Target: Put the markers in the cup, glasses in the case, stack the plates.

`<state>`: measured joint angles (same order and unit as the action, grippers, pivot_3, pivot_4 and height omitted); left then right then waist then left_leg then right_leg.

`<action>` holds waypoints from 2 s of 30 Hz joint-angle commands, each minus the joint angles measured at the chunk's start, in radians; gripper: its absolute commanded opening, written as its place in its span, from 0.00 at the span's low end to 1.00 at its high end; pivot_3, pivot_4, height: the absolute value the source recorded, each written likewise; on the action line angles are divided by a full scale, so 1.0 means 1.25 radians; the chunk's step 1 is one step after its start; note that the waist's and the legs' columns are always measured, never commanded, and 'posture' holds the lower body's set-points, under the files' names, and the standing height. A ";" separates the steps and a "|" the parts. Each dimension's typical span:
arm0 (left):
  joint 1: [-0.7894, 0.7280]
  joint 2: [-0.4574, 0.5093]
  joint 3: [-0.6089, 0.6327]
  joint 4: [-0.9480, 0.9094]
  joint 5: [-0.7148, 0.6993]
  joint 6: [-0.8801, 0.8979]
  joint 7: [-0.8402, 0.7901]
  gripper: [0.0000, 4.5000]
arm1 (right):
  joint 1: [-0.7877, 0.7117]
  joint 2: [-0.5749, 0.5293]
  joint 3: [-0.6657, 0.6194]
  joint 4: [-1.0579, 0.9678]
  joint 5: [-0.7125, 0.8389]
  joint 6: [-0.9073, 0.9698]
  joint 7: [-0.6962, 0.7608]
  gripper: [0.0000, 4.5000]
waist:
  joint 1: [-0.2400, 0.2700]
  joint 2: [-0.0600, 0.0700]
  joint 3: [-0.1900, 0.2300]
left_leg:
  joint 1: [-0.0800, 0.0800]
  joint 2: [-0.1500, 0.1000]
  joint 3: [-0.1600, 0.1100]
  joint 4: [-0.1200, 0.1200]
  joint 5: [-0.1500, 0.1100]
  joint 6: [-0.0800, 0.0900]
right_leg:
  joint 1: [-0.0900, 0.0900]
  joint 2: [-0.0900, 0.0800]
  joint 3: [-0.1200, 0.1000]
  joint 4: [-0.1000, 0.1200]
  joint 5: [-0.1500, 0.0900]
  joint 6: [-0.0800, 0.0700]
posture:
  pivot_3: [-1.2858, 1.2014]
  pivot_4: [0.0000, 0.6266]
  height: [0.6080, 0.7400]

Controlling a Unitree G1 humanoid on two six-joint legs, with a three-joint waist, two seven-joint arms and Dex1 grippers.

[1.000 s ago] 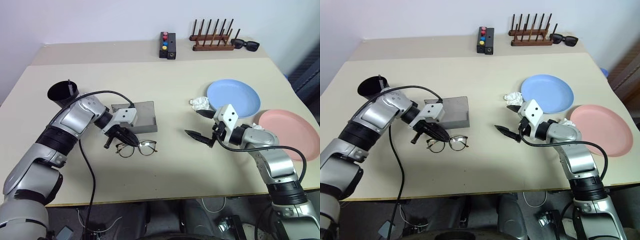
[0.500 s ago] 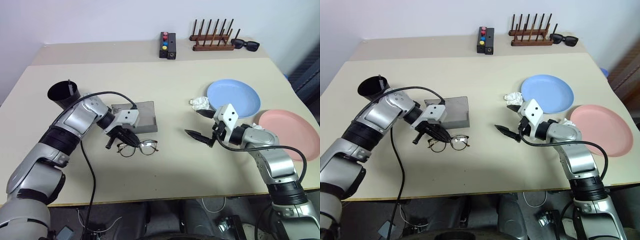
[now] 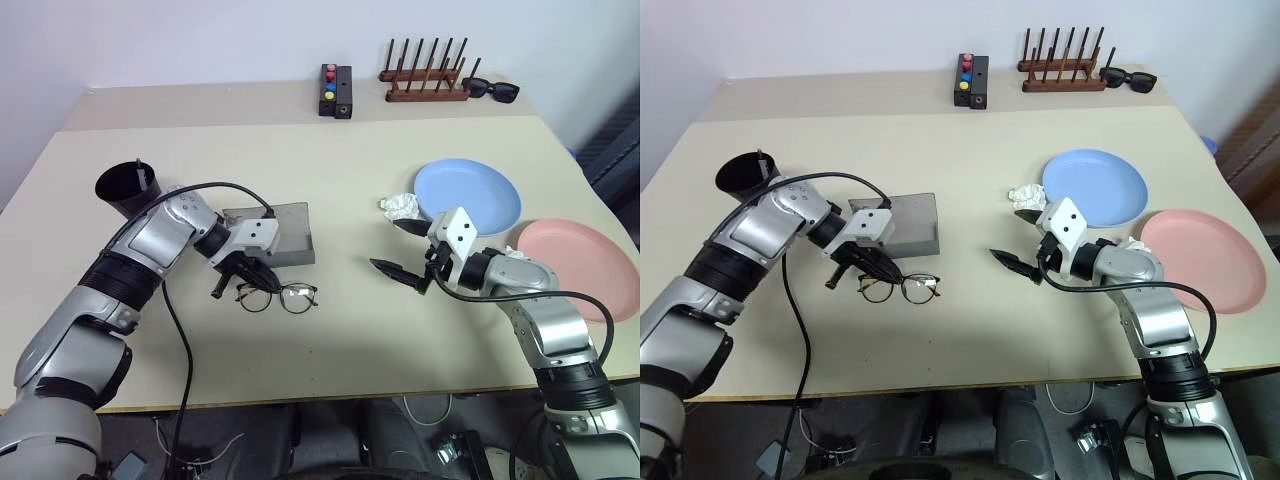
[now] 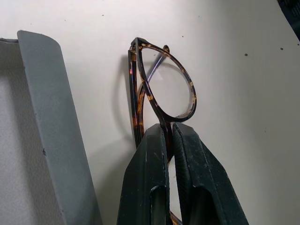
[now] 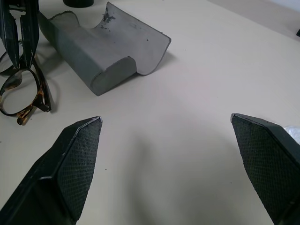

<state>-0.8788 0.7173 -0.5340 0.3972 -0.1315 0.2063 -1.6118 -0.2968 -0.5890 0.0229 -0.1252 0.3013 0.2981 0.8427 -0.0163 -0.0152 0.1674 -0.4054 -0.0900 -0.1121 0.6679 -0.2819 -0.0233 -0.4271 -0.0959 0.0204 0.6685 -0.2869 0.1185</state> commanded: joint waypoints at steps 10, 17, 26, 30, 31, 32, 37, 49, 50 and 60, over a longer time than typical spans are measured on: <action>-0.008 -0.006 0.029 -0.013 0.010 0.006 -0.002 0.05 | -0.014 -0.003 -0.025 -0.021 0.013 -0.012 -0.001 1.00 | 0.000 0.000 0.000 | 0.000 0.000 0.000 0.000 0.000 0.000 | 0.000 0.000 0.000 0.000 0.000 0.000 | 0.52 0.24 1.00; -0.007 -0.012 0.081 -0.026 0.002 0.025 0.007 0.05 | -0.016 -0.002 -0.024 -0.015 0.011 -0.016 0.001 1.00 | -0.001 0.000 0.000 | 0.000 0.000 0.000 0.000 0.000 0.000 | 0.000 0.000 0.000 0.000 0.000 0.000 | 0.52 0.24 1.00; -0.087 0.009 0.173 -0.001 -0.023 0.063 0.017 0.05 | -0.033 0.004 -0.018 0.016 0.006 -0.033 0.010 1.00 | 0.002 0.000 0.000 | 0.000 0.000 0.000 0.000 0.000 0.000 | 0.000 0.000 0.000 0.000 0.000 0.000 | 0.52 0.24 1.00; -0.172 -0.027 0.208 0.135 0.012 -0.009 0.094 0.05 | -0.048 0.011 -0.009 0.043 0.002 -0.050 0.017 1.00 | 0.002 0.000 0.000 | 0.000 0.000 0.000 0.001 0.000 0.000 | 0.000 0.000 -0.001 0.000 0.000 0.000 | 0.52 0.24 1.00; -0.190 -0.033 0.211 0.168 0.021 -0.030 0.107 0.05 | -0.051 0.013 -0.006 0.048 0.000 -0.054 0.019 1.00 | 0.001 0.000 0.000 | 0.000 0.000 0.000 0.001 0.000 0.000 | 0.000 0.000 -0.001 0.000 0.000 0.000 | 0.52 0.24 1.00; -0.204 -0.038 0.214 0.195 0.028 -0.048 0.114 0.05 | -0.053 0.014 -0.005 0.052 0.000 -0.057 0.020 1.00 | 0.000 0.000 0.000 | 0.000 0.000 0.000 0.001 0.000 0.000 | 0.000 0.000 -0.001 0.000 0.000 0.000 | 0.52 0.24 1.00; -0.245 -0.043 0.193 0.341 0.083 -0.156 0.092 0.05 | -0.065 0.021 -0.001 0.070 -0.003 -0.069 0.024 1.00 | -0.008 0.000 0.000 | 0.000 0.000 0.000 0.000 0.000 0.000 | 0.000 0.000 -0.001 0.000 0.000 0.000 | 0.52 0.24 1.00; -0.187 -0.071 0.195 0.349 0.122 -0.248 0.043 0.05 | -0.042 0.012 -0.013 0.046 0.003 -0.063 0.022 1.00 | -0.001 0.000 0.000 | -0.001 0.000 0.000 0.001 0.000 0.000 | 0.000 0.000 -0.001 0.000 0.000 0.000 | 0.52 0.24 1.00; -0.185 -0.073 0.197 0.345 0.121 -0.244 0.043 0.05 | -0.039 0.011 -0.014 0.044 0.003 -0.062 0.022 1.00 | -0.002 0.000 0.000 | -0.001 0.000 0.000 0.001 0.000 0.000 | 0.000 0.000 -0.001 0.000 0.000 0.000 | 0.52 0.24 1.00; -0.180 -0.090 0.197 0.350 0.145 -0.251 0.092 0.05 | -0.034 0.005 -0.018 0.038 0.004 -0.055 0.021 1.00 | -0.003 0.000 0.000 | -0.001 0.000 0.000 0.001 0.000 0.000 | 0.000 0.000 -0.001 0.000 0.000 0.000 | 0.52 0.24 1.00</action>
<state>-1.1050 0.6043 -0.3012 0.8506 0.0375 -0.0956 -1.5173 -0.3339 -0.5712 0.0276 -0.0376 0.2972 0.2347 0.8700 -0.0201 -0.0154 0.1674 -0.4061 -0.0903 -0.1122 0.6685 -0.2819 -0.0233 -0.4277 -0.0960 0.0195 0.6687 -0.2868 0.1187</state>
